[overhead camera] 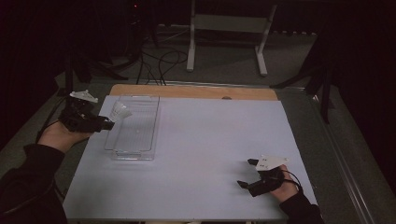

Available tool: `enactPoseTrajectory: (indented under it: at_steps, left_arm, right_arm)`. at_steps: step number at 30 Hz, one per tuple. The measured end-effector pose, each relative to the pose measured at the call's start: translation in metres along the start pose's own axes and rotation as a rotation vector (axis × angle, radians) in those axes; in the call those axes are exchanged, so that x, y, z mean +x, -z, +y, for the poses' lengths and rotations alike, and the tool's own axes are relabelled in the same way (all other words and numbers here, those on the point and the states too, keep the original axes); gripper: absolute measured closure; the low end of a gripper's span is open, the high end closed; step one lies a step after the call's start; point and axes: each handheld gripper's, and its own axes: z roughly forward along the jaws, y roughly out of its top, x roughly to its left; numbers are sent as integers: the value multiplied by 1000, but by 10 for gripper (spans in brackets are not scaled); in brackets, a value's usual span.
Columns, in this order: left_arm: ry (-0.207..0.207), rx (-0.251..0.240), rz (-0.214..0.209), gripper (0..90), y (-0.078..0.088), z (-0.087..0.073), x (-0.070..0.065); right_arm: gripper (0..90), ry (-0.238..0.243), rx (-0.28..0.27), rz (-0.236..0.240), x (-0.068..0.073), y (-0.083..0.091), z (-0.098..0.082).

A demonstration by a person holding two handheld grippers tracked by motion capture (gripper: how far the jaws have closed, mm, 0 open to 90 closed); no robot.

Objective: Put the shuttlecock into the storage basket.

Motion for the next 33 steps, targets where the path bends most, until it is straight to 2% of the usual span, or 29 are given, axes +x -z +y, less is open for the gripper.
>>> enactPoseTrajectory:
  at_steps: [12,19,33]
  left_arm:
    - [20,26,-19,658,-19,-15,6]
    - [30,60,-30,658,-35,-22,7]
    - [48,105,-36,658,-49,-28,11]
  right_arm:
    - [96,-4,10,10,1,-1,0]
    - [96,-2,4,12,1,0,0]
    - [96,0,12,10,0,-1,-2]
